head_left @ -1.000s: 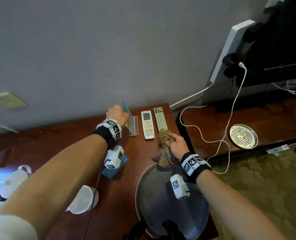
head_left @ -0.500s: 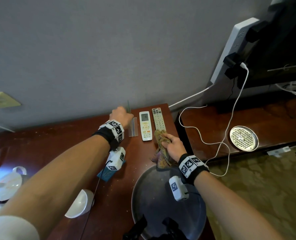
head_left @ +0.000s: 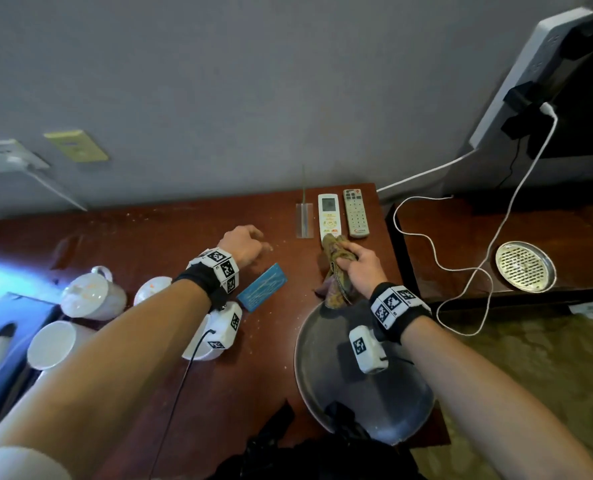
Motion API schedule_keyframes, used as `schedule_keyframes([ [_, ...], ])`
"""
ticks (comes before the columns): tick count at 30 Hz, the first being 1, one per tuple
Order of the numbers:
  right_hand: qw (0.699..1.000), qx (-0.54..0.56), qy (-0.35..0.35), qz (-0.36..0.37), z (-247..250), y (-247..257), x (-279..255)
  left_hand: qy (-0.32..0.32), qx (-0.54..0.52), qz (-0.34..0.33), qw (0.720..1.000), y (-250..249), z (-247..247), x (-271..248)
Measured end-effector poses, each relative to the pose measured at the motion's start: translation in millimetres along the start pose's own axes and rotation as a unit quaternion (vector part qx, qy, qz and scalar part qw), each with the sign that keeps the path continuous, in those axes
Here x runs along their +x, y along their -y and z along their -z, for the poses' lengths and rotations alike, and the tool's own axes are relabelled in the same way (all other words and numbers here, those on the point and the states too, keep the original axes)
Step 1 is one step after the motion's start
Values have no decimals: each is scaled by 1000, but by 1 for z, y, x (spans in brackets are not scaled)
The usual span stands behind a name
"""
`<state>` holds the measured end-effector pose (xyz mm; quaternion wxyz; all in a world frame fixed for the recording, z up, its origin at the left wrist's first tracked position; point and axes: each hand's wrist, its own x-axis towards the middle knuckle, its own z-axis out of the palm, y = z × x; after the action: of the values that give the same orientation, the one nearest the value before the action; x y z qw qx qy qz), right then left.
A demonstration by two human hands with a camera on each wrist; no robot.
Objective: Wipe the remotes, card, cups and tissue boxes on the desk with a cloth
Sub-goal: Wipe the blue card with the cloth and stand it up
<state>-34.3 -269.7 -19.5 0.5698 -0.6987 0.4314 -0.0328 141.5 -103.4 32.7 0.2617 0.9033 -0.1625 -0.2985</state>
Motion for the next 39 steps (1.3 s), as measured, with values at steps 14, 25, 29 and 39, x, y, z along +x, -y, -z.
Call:
schedule_keyframes([
  [14,1000,-16,21,7,-32,-16,-32,84,109,19,990,45,-33,-18],
  [25,999,1,37,-14,-26,-35,-29,68,133,41,988,45,-57,-25],
  [29,999,3,36,-12,-26,-34,-35,40,113,56,991,43,-57,-31],
  [39,988,-6,56,145,-43,-8,-76,43,-138,34,989,46,-44,-67],
])
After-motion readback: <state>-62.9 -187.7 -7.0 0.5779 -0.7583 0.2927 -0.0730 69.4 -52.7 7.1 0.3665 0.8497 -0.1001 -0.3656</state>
